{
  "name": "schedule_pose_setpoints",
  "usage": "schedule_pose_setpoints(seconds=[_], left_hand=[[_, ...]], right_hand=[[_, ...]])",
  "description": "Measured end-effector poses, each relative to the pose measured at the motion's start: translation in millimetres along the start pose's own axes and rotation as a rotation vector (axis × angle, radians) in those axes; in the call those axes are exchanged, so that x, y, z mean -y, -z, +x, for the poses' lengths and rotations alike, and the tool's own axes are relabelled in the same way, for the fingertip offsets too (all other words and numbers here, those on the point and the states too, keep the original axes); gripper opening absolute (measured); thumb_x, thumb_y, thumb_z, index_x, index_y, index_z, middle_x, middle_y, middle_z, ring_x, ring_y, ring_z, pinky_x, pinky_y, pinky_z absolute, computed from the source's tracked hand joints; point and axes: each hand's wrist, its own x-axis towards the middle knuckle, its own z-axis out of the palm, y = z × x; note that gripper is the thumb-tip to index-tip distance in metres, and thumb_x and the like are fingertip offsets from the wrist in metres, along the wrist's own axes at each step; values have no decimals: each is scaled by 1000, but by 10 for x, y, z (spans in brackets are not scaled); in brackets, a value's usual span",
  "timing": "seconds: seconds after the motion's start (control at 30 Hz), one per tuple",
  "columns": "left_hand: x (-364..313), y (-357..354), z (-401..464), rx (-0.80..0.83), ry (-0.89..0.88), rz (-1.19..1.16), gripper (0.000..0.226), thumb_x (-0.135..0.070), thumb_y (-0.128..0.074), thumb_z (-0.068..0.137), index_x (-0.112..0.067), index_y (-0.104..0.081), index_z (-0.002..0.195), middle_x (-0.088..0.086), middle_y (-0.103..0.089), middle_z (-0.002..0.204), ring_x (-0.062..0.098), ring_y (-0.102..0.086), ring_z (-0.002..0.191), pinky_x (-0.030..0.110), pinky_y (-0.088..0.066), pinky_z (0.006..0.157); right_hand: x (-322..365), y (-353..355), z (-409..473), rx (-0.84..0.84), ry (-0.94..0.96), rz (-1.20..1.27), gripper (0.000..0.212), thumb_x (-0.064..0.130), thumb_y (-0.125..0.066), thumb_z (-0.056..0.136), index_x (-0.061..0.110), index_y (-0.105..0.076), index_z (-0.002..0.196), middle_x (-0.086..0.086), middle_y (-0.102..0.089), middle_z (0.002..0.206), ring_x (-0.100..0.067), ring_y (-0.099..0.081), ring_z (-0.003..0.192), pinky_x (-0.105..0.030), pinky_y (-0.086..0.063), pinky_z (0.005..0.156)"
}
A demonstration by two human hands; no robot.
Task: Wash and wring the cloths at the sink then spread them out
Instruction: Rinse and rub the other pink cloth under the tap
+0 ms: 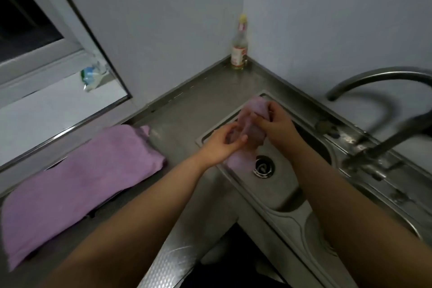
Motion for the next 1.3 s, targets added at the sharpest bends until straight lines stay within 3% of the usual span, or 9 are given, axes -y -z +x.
schedule_pose_setpoints(seconds=[0.13, 0.3, 0.47, 0.57, 0.77, 0.9, 1.03, 1.23, 1.3], left_hand=[[-491, -374, 337, -24, -119, -194, 27, -42, -56, 88, -29, -59, 112, -6, -66, 105, 0, -61, 95, 22, -47, 91], [-764, -839, 693, 14, -65, -324, 40, -34, -59, 92, 6, -61, 88, 15, -53, 80, 22, -47, 74, 37, -38, 69], [-787, -1262, 893, 102, 43, -323, 29, -10, -61, 93, -17, -42, 72, -6, -47, 60, 5, -43, 56, 20, -36, 54], [-813, -1406, 926, 158, 131, -373, 41, 1, -61, 90, -21, -34, 70, -10, -61, 67, 2, -55, 65, 23, -40, 63], [-921, -1484, 959, 437, 216, -189, 23, -41, -63, 88, -32, -61, 109, -10, -63, 92, 1, -56, 83, 24, -39, 75], [-945, -1523, 1008, 370, 120, -88, 19, -19, -56, 96, -22, -70, 84, -15, -66, 76, -3, -59, 77, 18, -43, 78], [-924, -1534, 1076, 230, 159, -376, 40, -12, -45, 100, -23, -64, 67, -8, -61, 65, 4, -57, 66, 23, -44, 69], [-897, -1511, 1233, 134, 331, -616, 29, -27, -39, 103, -12, -62, 94, 10, -67, 85, 20, -67, 76, 28, -55, 62], [-908, -1469, 1276, 118, 376, -717, 32, -26, -36, 104, -9, -63, 103, 15, -71, 94, 23, -71, 83, 34, -59, 67]], right_hand=[[148, 616, -57, 10, 69, 13, 19, 5, -60, 90, 23, -55, 88, 2, -61, 84, -1, -58, 74, -19, -49, 69], [3, 1315, -183, -112, 37, -162, 10, 14, -55, 95, 22, -61, 95, 10, -60, 81, -3, -56, 76, -13, -45, 68], [-418, 1750, -371, -211, -68, -504, 22, 32, -50, 97, 19, -67, 104, 3, -63, 86, -15, -60, 83, -29, -46, 73], [-516, 1900, -448, -239, -71, -392, 17, 26, -51, 96, 18, -66, 98, 3, -63, 83, -18, -61, 83, -35, -49, 75], [-467, 1908, -502, -91, -42, -78, 32, 7, -48, 95, 35, -63, 95, -2, -65, 106, -12, -60, 98, -24, -49, 84], [-439, 1962, -538, -132, -64, 67, 29, -2, -45, 94, 16, -65, 106, 2, -65, 98, 8, -62, 84, -7, -47, 72], [-707, 2098, -512, -172, -239, -11, 23, 15, -59, 92, 18, -60, 115, -2, -64, 91, -7, -61, 83, -17, -50, 72], [-1255, 2439, -546, -1222, -363, -29, 18, 25, -54, 94, 8, -47, 99, -12, -51, 102, -24, -51, 93, -43, -45, 90], [-1450, 2561, -541, -1251, -497, 24, 32, 31, -50, 95, 4, -49, 112, -19, -54, 116, -31, -55, 105, -45, -46, 94]])
